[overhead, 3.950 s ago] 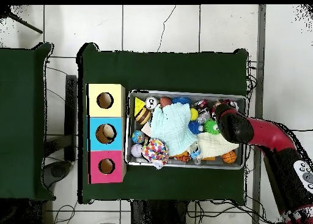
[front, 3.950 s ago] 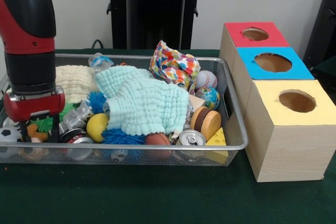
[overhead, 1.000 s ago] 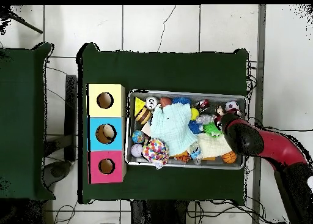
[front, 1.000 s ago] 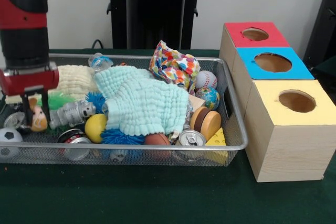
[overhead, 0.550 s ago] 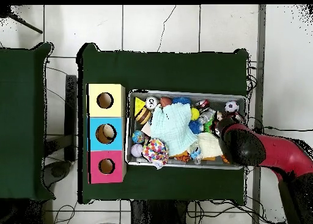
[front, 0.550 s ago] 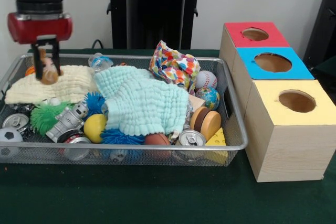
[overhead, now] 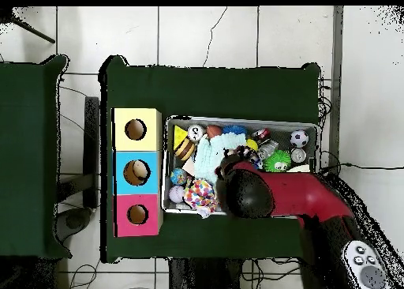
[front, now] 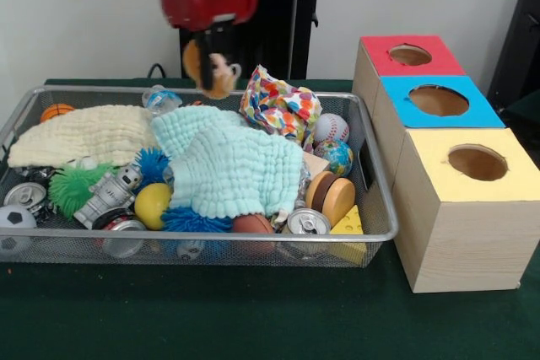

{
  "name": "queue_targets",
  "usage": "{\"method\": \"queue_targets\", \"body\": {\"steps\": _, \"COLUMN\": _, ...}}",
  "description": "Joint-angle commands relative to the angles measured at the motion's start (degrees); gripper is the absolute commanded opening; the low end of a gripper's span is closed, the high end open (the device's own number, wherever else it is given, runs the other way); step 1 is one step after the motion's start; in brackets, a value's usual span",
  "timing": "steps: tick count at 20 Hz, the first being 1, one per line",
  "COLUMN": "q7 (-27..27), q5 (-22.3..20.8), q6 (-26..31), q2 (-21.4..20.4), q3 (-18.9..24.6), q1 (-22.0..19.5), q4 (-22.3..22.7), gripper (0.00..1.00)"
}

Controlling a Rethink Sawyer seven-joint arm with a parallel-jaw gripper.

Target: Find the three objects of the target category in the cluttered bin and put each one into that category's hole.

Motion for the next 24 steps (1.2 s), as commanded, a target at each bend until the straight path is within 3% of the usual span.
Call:
{"method": "queue_targets", "body": {"steps": 1, "q7": 23.0, "q5": 4.4, "q6": -2.5, "q2": -1.3, "q3": -8.5, "q1": 7.0, "q4": 9.4, "gripper": 0.0}}
{"method": "queue_targets", "body": {"steps": 8, "q7": 22.2, "q5": 5.7, "q6": -7.1, "q2": -0.5, "q3": -10.3, "q1": 8.8, "q4": 13.7, "gripper": 0.0}}
{"method": "queue_targets", "body": {"steps": 15, "q7": 21.0, "q5": 6.3, "q6": -7.4, "q2": -2.5, "q3": -11.0, "q1": 8.4, "q4": 16.6, "gripper": 0.0}}
{"method": "queue_targets", "body": {"steps": 24, "q7": 26.6, "q5": 13.4, "q6": -6.2, "q2": -7.2, "q3": -14.2, "q1": 16.8, "q4": 19.2, "gripper": 0.0}}
